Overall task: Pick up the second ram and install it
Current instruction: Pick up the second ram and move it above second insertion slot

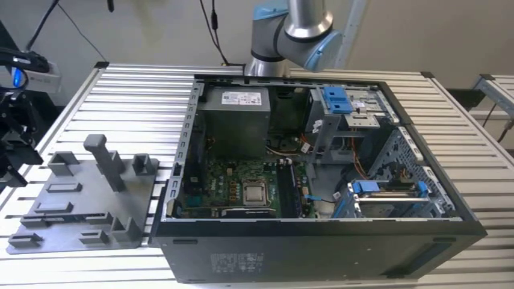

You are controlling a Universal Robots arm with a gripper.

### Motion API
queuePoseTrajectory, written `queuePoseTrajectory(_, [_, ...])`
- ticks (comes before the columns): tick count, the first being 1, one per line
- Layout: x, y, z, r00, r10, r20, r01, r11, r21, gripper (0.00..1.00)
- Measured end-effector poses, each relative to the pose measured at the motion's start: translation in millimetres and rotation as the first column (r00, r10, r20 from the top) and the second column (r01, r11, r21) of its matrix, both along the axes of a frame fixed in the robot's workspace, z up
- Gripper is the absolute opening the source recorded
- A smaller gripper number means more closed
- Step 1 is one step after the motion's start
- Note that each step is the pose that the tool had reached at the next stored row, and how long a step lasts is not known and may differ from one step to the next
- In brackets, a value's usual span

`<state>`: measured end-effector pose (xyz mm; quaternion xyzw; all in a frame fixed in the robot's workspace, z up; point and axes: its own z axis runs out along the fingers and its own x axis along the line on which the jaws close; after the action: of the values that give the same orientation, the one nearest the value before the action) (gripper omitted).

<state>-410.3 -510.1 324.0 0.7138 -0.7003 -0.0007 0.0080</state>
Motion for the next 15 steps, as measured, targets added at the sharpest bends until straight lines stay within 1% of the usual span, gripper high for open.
queuePoseTrajectory(15, [0.0, 0.4, -20.7, 1.0, 0.0, -0.0014, 0.0, 1.0, 0.0001, 0.48])
